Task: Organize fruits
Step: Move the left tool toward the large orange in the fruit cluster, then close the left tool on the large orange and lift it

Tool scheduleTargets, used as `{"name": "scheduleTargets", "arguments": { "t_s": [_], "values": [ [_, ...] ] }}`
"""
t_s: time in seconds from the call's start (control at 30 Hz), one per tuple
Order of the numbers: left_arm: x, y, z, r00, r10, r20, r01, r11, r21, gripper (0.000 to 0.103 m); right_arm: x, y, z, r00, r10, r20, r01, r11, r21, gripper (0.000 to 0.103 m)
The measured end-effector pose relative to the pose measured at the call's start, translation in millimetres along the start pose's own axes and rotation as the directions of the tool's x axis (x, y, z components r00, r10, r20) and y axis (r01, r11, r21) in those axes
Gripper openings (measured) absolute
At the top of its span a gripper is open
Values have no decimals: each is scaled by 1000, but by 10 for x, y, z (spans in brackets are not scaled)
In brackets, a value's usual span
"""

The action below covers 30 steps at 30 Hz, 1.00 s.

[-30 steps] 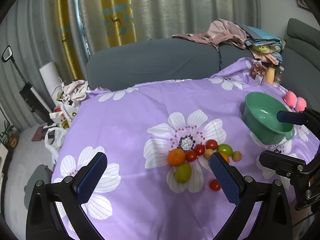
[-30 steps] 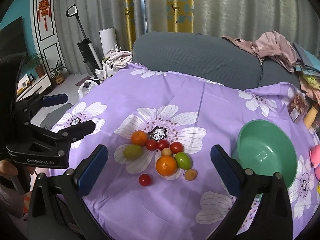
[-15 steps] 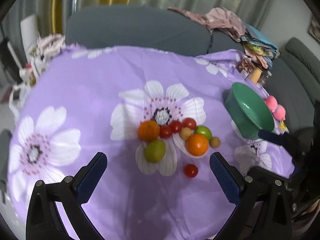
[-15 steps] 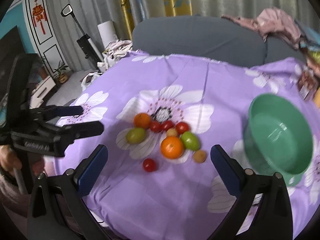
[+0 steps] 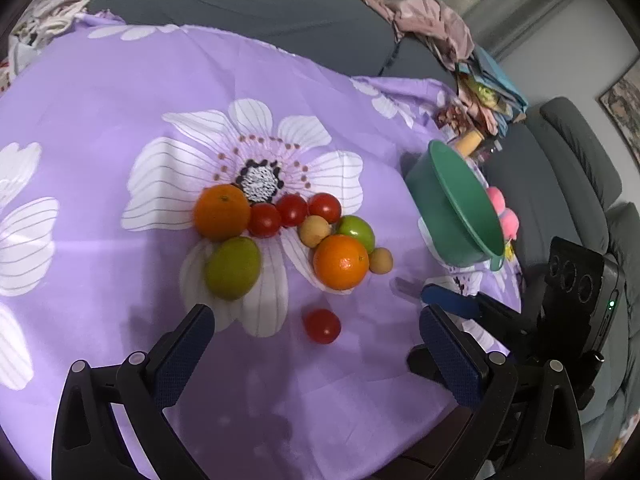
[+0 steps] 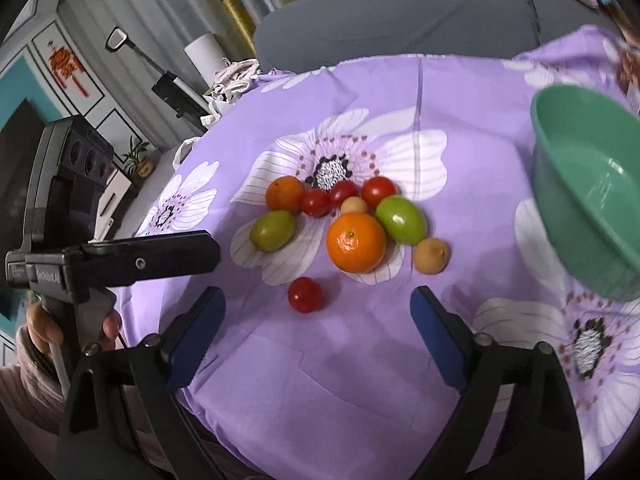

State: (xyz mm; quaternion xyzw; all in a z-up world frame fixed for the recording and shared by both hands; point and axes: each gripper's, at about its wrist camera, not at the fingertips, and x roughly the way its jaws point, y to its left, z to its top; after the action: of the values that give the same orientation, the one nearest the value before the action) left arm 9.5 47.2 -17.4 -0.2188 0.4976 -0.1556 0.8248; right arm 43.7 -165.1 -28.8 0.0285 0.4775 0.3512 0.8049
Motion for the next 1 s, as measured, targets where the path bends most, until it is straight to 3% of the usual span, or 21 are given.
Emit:
{"name": "scheduleTargets", "arguments": {
  "t_s": [0.1,0.2,0.37,0.53,0.63,0.8,0.87,1.0],
  "values": [
    [120,-50,47,999,-37,-24,37,999,2,102,98,-59,6,1000,12,-5,-12,1000,23,84],
    [258,-98,105,999,-27,-46,28,999,23,101,190,-146,39,1000,25,-10,-25,998,59,77],
    [475,-170,202,996,-26,-87,31,998,56,87,316,-274,124,1000,21,-12,-20,996,87,69],
    [626,-201,285,994,-20,-105,27,997,72,84,430,-334,174,999,28,-30,-25,995,92,65],
    [699,-191,311,993,-17,-121,25,997,70,62,499,-357,198,998,33,-45,-29,995,92,61],
    [726,-179,318,992,-16,-123,26,996,82,57,570,-377,235,998,33,-61,-28,996,86,52],
    [737,-174,330,993,-6,-121,16,996,85,48,586,-389,241,997,35,-69,-29,996,84,46],
    [734,-151,318,993,-3,-117,13,996,86,46,581,-376,247,997,25,-72,-20,997,69,45]
  ]
}}
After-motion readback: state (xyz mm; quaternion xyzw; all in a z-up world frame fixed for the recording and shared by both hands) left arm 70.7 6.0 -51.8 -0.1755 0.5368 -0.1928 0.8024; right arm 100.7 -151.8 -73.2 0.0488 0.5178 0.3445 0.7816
